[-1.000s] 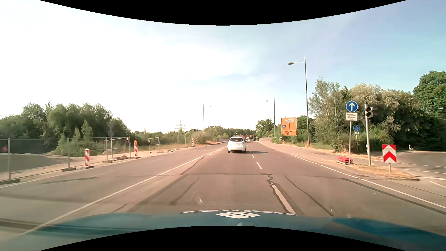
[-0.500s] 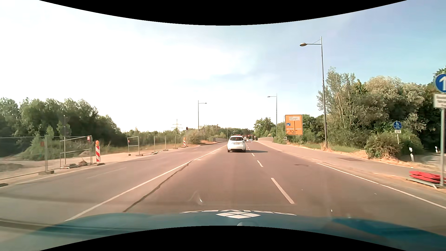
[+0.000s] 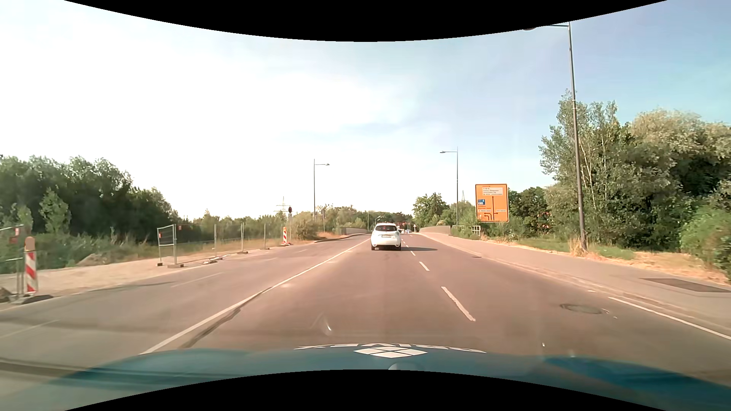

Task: Follow the waypoints while adhering to traffic rules and regulations

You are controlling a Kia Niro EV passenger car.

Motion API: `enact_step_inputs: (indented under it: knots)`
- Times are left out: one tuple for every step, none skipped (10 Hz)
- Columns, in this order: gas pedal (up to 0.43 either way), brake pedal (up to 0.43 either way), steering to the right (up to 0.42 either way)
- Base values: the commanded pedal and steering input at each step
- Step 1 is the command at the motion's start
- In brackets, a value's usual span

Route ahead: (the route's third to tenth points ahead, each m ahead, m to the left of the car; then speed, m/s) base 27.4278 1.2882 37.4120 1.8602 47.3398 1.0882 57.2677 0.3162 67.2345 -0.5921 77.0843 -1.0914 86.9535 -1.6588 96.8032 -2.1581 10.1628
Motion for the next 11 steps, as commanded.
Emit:
enact_step_inputs:
  knots:
    - [0.118,0.0,0.008]
    - [0.118,0.0,0.007]
    - [0.118,0.0,0.008]
    - [0.118,0.0,0.008]
    - [0.118,0.0,0.007]
    - [0.13,0.0,0.007]
    - [0.138,0.0,0.007]
    - [0.15,0.0,0.007]
    - [0.15,0.0,0.008]
    - [0.15,0.0,0.007]
    - [0.15,0.0,0.007]
